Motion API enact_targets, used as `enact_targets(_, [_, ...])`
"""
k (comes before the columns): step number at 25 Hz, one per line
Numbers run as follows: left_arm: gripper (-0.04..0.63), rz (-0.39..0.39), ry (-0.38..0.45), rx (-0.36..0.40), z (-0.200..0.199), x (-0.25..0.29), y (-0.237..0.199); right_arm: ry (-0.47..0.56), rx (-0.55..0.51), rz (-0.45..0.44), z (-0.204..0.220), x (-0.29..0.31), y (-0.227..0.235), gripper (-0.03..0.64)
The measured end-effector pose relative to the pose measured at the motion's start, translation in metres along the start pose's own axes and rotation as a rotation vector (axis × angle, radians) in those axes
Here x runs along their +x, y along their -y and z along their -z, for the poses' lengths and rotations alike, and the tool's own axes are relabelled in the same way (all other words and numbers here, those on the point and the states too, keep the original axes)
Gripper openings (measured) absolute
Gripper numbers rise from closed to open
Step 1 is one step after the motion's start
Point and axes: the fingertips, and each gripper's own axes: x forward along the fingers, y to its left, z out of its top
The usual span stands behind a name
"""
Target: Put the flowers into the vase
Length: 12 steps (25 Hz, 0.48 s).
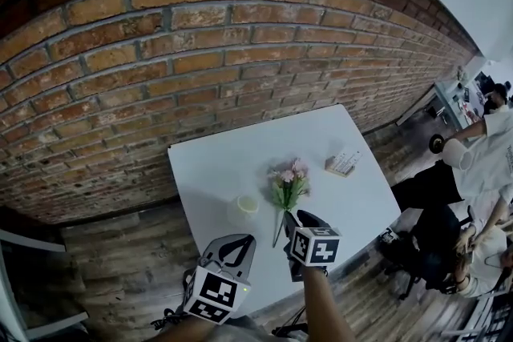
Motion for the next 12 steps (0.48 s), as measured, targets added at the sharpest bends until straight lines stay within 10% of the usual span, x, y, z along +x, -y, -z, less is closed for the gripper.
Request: enact_targets(12, [0.008,0.002,-0.067,-0.041,0.012,0.011,-0.003,-0.171,0.072,0.044,0.019,0.066,0.038,0.158])
